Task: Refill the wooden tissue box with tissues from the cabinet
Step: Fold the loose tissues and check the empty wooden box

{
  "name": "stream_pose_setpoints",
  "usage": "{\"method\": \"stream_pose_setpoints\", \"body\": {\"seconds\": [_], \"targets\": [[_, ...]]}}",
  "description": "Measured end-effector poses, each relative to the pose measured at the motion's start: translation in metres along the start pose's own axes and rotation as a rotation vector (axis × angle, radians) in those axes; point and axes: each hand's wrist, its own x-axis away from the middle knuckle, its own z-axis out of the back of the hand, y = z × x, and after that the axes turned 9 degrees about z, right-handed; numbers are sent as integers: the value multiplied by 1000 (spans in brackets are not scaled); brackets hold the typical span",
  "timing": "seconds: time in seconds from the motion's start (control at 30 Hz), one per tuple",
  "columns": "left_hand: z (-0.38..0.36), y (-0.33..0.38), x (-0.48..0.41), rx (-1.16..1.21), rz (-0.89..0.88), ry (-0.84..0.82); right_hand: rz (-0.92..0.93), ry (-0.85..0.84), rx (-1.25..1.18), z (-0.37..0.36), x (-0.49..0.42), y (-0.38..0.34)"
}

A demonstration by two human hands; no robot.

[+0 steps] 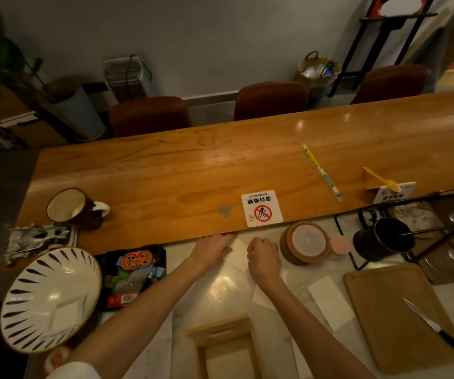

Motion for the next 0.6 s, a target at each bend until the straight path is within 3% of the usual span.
{"method": "stream_pose_setpoints", "body": {"seconds": [0.23,0.4,0.6], "targets": [[-12,0,23,212,133,-19,165,-104,23,3,-4,10],[-17,4,33,310,230,-21,225,-73,-71,7,-5,14],[4,-1,40,678,268,-71,84,-34,-760,26,10,19]]}}
